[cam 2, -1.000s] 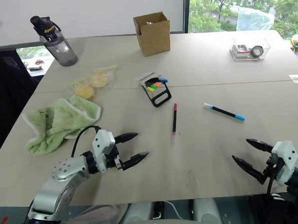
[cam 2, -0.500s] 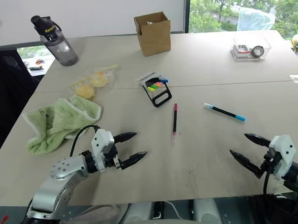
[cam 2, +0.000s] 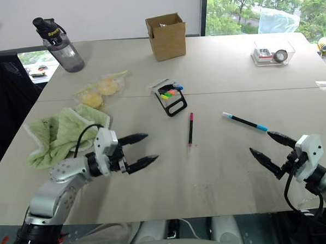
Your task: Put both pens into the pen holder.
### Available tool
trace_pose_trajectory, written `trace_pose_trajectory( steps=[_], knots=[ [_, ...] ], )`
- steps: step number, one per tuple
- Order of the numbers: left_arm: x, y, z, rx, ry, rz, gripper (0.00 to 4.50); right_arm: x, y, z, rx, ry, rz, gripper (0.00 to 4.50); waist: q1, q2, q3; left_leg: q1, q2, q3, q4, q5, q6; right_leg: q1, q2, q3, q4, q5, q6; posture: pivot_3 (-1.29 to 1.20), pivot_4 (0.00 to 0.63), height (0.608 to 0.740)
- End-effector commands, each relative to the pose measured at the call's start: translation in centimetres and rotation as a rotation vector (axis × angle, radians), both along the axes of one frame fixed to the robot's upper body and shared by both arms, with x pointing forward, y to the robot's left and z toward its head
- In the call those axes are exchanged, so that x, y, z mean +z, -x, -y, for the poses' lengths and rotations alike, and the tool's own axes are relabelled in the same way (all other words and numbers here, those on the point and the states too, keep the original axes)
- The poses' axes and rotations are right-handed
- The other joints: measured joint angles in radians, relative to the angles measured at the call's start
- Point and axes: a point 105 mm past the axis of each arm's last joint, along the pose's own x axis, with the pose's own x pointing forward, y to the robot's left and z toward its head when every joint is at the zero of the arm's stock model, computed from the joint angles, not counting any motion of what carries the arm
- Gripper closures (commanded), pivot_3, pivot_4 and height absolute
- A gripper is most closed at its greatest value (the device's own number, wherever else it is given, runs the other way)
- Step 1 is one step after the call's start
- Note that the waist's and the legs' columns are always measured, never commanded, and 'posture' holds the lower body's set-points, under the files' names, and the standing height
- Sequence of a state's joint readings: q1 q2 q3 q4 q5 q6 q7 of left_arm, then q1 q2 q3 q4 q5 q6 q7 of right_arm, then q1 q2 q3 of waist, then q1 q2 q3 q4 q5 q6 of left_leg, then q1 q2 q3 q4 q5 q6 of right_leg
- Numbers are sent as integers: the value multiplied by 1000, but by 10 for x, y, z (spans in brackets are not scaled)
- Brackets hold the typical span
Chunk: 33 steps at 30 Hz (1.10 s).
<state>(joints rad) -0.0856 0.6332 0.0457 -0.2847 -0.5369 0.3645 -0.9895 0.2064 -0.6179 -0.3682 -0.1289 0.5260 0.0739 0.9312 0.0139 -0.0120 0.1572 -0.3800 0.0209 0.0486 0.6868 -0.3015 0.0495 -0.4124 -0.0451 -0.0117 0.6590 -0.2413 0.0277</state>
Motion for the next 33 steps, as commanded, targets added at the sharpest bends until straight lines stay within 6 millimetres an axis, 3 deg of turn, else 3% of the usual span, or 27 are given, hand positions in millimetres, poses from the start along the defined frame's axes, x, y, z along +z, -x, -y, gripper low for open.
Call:
trace_pose_trajectory(
  steps=[1, 7, 12, 19, 26, 29, 33],
  knots=[
    [30, 1, 3, -105, 56, 43, 100, 3, -18, 6, -25, 58, 9, 0, 0, 0, 0, 0, 0, 0, 0, 0, 0, 0, 0, 0, 0, 0, 0, 0, 150, 736],
    [65, 10, 11, -272, 107, 42, 100, 16, -57, 6, -49, 60, 36, 0, -4, 0, 1, 0, 0, 1, 0, 0, 0, -1, 6, 2, 1, 0, 0, 0, 150, 736],
    [72, 18, 16, -337, 103, 13, 100, 15, -75, 11, -55, 59, 2, 0, -2, 0, 2, -1, 1, 0, 0, 1, -1, -1, 8, 2, 1, 0, 0, 0, 150, 736],
    [69, 23, 17, -343, 75, 0, 100, -7, -81, 16, -34, 67, -103, 0, -2, 0, 2, -1, 1, 0, 0, 1, -2, -1, 7, 3, 0, 0, 0, 0, 150, 736],
    [64, 25, 14, -338, 24, -5, 100, -27, -73, 19, 0, 117, -194, 0, -3, 0, 2, 0, 1, 0, 0, 1, -2, -1, 7, 3, 1, 0, 0, 0, 150, 736],
    [60, 23, 13, -339, -29, 15, 0, -26, -73, 20, 2, 92, -194, 866, -1, 0, 2, 0, 1, 0, 0, 1, -2, -1, 7, 3, 1, 0, 0, 0, 150, 736],
    [57, 18, 12, -329, -64, 41, 0, -27, -71, 19, 10, 78, -192, 2707, -2, 0, 2, 0, 1, 0, 0, 1, -2, -1, 8, 3, 1, 0, 0, 0, 150, 736]
  ],
)
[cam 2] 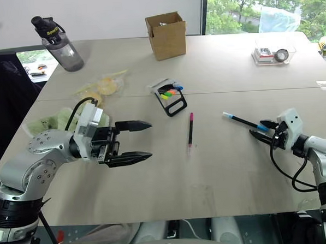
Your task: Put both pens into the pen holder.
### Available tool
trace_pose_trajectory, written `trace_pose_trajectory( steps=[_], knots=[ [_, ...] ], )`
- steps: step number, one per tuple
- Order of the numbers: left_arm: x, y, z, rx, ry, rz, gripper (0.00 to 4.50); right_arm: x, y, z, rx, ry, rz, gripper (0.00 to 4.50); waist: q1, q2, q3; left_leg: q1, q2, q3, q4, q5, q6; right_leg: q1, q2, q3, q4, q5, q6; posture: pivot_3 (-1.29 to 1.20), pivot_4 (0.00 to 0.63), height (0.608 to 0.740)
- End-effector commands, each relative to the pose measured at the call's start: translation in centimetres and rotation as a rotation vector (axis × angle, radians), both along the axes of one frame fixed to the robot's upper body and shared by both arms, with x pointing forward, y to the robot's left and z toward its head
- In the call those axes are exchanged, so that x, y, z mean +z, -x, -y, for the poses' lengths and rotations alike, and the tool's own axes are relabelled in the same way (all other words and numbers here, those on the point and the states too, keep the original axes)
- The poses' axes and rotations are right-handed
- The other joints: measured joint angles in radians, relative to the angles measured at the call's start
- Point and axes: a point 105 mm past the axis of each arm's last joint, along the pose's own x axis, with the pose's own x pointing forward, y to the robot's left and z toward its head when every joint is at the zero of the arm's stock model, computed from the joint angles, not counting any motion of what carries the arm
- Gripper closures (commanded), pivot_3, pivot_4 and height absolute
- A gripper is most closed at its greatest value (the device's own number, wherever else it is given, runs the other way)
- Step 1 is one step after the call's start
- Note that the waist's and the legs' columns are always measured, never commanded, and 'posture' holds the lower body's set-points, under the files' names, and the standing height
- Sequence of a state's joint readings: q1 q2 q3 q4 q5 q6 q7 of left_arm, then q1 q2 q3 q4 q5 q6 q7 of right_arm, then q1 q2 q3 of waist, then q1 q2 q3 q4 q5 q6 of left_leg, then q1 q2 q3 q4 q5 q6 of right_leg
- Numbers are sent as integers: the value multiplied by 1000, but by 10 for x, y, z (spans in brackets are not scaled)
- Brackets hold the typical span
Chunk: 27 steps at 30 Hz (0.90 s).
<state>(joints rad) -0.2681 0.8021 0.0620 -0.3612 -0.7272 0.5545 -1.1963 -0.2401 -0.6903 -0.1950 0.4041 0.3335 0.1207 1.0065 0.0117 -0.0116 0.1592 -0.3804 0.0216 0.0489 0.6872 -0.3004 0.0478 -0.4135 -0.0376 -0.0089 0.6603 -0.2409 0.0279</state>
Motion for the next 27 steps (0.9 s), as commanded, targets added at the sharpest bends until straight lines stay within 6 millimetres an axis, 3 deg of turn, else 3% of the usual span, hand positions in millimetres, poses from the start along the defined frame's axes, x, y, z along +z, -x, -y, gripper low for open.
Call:
trace_pose_trajectory(
  steps=[1, 4, 12, 16, 20, 24, 27],
  knots=[
    [2, -3, 0, -2, -22, 51, 0, 0, 4, 1, 13, -5, 1, 3099, 0, 0, 0, 0, 0, 0, 0, 0, 0, 0, 0, 0, 0, 0, 0, 0, 150, 736],
    [-6, -17, -4, 65, -91, 93, 0, 0, 5, 1, 17, -6, 4, 4435, 0, 0, 0, 0, 0, 0, 0, 0, 0, 0, 0, 0, 0, 0, 0, 0, 150, 736],
    [-14, -40, -5, 161, -134, 157, 0, 4, 9, 6, 5, -6, 26, 4478, 3, 0, 0, 0, 0, 0, 0, 0, 0, 0, 0, 0, 0, 0, 0, 0, 150, 736],
    [-14, -48, 1, 204, -91, 170, 0, 19, 11, 5, -11, -34, 83, 4478, 2, 0, 0, -1, 0, 0, 0, 0, 0, 0, -1, 0, -1, 0, 0, 0, 150, 736],
    [-17, -64, 21, 344, 34, 110, 0, 53, 21, -16, 35, -187, 182, 4478, 3, 0, 0, -1, 0, 0, 0, 0, 0, 0, -2, 0, 0, 0, 0, 0, 150, 736],
    [5, -60, 53, 284, 347, -104, 0, 87, 39, -56, 129, -381, 238, 4478, 1, 0, 1, -1, 0, -2, 1, 0, 0, 0, -5, -1, 2, 0, 1, 0, 150, 736],
    [25, -61, 69, 215, 524, -231, 0, 102, 53, -84, 208, -480, 238, 4478, 1, 0, 1, -1, 1, -4, 1, 0, 0, 0, -6, -3, 2, 0, 1, 0, 150, 736]
  ],
)
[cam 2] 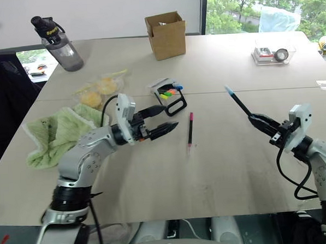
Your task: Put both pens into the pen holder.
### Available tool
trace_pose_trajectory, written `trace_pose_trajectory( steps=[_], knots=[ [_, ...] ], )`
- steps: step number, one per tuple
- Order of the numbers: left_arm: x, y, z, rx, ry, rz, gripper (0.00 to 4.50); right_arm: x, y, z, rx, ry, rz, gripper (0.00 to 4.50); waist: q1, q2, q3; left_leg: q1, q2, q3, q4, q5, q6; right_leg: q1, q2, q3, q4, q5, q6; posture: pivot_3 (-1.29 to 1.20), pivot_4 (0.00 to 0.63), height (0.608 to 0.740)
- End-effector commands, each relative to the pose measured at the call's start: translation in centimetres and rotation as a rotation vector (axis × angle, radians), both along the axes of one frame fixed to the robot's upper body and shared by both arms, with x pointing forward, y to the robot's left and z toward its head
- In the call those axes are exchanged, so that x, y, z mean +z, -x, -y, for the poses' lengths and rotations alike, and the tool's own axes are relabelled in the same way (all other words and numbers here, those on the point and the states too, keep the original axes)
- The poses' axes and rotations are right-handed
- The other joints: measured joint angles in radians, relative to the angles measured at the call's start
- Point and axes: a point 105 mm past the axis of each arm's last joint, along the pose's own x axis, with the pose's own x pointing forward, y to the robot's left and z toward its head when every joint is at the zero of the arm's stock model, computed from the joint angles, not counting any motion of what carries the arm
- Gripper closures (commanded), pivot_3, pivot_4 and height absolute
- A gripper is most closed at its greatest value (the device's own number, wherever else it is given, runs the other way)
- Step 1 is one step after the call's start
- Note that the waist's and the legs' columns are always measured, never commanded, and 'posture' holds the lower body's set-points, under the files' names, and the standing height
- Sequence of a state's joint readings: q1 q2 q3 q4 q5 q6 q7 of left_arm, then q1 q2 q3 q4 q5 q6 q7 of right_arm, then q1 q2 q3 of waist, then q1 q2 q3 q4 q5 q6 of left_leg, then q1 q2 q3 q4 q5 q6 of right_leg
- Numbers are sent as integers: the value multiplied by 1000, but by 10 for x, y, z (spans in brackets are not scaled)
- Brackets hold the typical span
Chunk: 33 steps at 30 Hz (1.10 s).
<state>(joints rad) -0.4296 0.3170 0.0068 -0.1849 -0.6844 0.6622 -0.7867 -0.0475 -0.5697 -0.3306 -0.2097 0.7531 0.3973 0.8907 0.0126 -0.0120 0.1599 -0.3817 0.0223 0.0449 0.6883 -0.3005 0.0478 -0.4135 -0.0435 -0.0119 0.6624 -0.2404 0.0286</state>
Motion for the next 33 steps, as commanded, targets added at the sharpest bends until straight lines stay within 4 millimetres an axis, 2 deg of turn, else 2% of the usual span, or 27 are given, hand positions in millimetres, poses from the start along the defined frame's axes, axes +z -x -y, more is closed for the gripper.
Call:
trace_pose_trajectory(
  steps=[1, 4, 8, 13, 16, 23, 24, 28, 29, 30, 33],
  knots=[
    [38, 1, 10, -82, 245, -50, 0, 27, 18, -29, 96, -95, 49, 4478, 0, 0, 0, 0, 0, 0, 0, 0, 0, 0, 0, 0, 0, 0, 0, 0, 150, 736],
    [54, 3, 18, -163, 374, -100, 0, 33, 26, -47, 151, -139, 48, 4478, 0, 0, 0, 0, -1, 0, 0, 0, 0, 0, 0, 0, 0, 0, 0, 0, 150, 736],
    [60, 11, 29, -280, 415, -141, 0, 46, 38, -74, 239, -202, 55, 4478, -3, 0, 0, 0, -1, 1, 0, 0, -1, 0, 6, 1, -1, 0, 0, 0, 150, 736],
    [62, 16, 36, -352, 437, -176, 0, 50, 44, -86, 283, -218, 42, 4478, -1, 0, 0, 0, -1, 0, 0, 1, -1, 0, 6, 1, -1, 0, 0, 0, 150, 736],
    [62, 15, 37, -357, 445, -178, 847, 53, 46, -88, 299, -230, 39, 4500, -1, 0, 0, 0, -2, 1, 0, 1, -1, 0, 7, 1, -1, 0, 0, 0, 150, 736],
    [61, 14, 36, -339, 459, -176, 4280, 52, 49, -93, 326, -231, 17, 4500, -1, 0, 0, 0, -2, 0, 0, 1, -1, 0, 7, 1, -1, 0, 0, 0, 150, 736],
    [61, 14, 35, -339, 463, -178, 4467, 52, 49, -93, 328, -231, 13, 4500, -1, 0, 0, 0, -2, 0, 0, 1, -1, 0, 7, 1, -2, 0, 0, 0, 150, 736],
    [60, 12, 36, -328, 453, -173, 4467, 49, 53, -94, 355, -226, -20, 4500, -1, 0, 0, 0, -2, 0, 0, 1, -1, 0, 7, 1, -1, 0, 0, 0, 150, 736],
    [60, 11, 37, -320, 447, -170, 4500, 48, 53, -94, 360, -223, -32, 3479, -1, 0, 0, 0, -2, 0, 0, 1, -1, 0, 7, 1, -2, 0, 0, 0, 150, 736],
    [58, 9, 36, -297, 432, -161, 4500, 45, 53, -93, 345, -215, -51, 3283, -1, 0, 0, 0, -2, 0, 0, 1, -1, 0, 7, 1, -2, 0, 0, 0, 150, 736],
    [55, 5, 35, -266, 409, -157, 4500, 36, 47, -84, 266, -175, -71, 1779, 0, 0, 0, -1, -2, 0, 0, 0, -1, 0, 7, 1, -2, 0, 0, 0, 150, 736]
  ],
)
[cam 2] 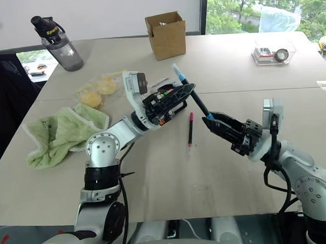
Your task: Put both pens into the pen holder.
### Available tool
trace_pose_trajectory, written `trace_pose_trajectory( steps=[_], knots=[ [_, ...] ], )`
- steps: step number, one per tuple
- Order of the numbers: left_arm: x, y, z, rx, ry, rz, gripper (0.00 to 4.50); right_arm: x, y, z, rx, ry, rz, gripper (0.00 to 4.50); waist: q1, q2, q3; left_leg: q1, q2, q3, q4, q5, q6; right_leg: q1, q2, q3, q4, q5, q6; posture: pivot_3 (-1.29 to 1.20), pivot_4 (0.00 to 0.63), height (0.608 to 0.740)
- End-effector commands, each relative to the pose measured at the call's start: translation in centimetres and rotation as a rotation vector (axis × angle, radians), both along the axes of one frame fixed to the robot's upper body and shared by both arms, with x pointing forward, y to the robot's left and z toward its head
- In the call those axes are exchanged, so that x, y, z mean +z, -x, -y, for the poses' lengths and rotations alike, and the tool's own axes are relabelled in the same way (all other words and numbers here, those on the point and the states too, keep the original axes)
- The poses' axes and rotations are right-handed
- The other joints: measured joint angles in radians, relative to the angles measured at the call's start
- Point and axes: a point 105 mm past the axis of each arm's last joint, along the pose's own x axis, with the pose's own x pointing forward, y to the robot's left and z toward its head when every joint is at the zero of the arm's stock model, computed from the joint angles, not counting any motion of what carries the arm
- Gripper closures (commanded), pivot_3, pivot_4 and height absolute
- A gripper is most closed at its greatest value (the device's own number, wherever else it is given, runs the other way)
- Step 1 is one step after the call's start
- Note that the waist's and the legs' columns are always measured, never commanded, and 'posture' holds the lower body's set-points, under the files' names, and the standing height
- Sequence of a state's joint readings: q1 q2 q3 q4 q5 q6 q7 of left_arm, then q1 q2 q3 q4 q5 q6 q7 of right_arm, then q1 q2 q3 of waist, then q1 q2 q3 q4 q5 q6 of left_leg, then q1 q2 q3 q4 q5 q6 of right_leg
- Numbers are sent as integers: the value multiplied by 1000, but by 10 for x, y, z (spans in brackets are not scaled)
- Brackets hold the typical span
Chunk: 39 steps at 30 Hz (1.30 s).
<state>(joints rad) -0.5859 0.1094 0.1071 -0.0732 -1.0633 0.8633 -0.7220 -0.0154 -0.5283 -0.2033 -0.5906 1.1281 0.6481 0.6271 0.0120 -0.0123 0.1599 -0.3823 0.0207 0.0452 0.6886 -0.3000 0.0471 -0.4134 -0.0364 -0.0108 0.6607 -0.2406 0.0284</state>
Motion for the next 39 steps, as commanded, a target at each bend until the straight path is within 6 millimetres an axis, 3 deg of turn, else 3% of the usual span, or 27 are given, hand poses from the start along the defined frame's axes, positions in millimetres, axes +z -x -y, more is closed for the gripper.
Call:
trace_pose_trajectory(
  steps=[1, 2, 5, 7, 10, 14, 17, 24, 32, 39],
  knots=[
    [1, -4, -3, 52, -45, 47, 4500, -2, 3, 10, -68, 62, 34, 1257, 1, 0, 0, 0, 0, 0, 0, 0, 0, 0, 0, 0, 0, 0, 0, 0, 150, 736],
    [0, -5, -5, 82, -71, 76, 4500, -7, 3, 19, -105, 94, 35, 806, 2, 0, 0, 0, 0, 0, 0, 0, 0, 0, 0, 0, 0, 0, 0, 0, 150, 736],
    [0, -10, -10, 211, -161, 234, 4500, -22, 9, 45, -168, 180, 30, 806, 3, 0, 0, -1, -1, 0, 0, 0, 0, 0, 0, 0, -2, 0, 0, 0, 150, 736],
    [7, -21, -18, 413, -205, 390, 4500, -27, 15, 66, -230, 277, 74, 806, 3, 0, 0, -1, -1, 1, 0, 0, 0, 0, 0, 1, -3, 0, 0, 0, 150, 736],
    [-3, -17, -13, 523, -380, 660, 4500, -22, 19, 85, -301, 353, 169, 806, 2, -1, 0, -1, -1, 2, 0, 0, 0, 0, 0, 2, -4, 0, 0, 0, 150, 736],
    [-16, -28, -14, 710, -584, 960, 4500, -9, 25, 101, -359, 390, 234, 806, 4, -1, 0, 1, 0, 3, -1, 0, 1, 0, 1, 4, -3, 0, 0, 0, 150, 736],
    [-28, -34, -12, 753, -709, 1138, 4500, -8, 29, 107, -373, 424, 243, 806, 4, -1, 0, 1, 0, 3, -1, 0, 1, 0, 1, 3, -3, 0, 0, 0, 150, 736],
    [-35, -46, -2, 792, -760, 1303, 4500, -2, 32, 101, -367, 376, 256, 806, 4, -1, 1, 0, 0, 3, -1, -1, 1, 0, 0, 2, -3, 0, 0, 0, 150, 736],
    [-35, -31, 10, 736, -684, 1360, 4500, -3, 34, 104, -376, 372, 246, 806, 3, -1, 0, 0, 1, 2, -1, -1, 1, 0, -1, 1, -3, 0, 0, 0, 150, 736],
    [-12, -22, 4, 849, -661, 1526, 4500, -2, 31, 105, -381, 362, 250, 806, 3, -1, 1, 0, 1, 2, -1, -1, 1, 0, -2, 1, -2, 0, 0, 0, 150, 736]
  ],
)
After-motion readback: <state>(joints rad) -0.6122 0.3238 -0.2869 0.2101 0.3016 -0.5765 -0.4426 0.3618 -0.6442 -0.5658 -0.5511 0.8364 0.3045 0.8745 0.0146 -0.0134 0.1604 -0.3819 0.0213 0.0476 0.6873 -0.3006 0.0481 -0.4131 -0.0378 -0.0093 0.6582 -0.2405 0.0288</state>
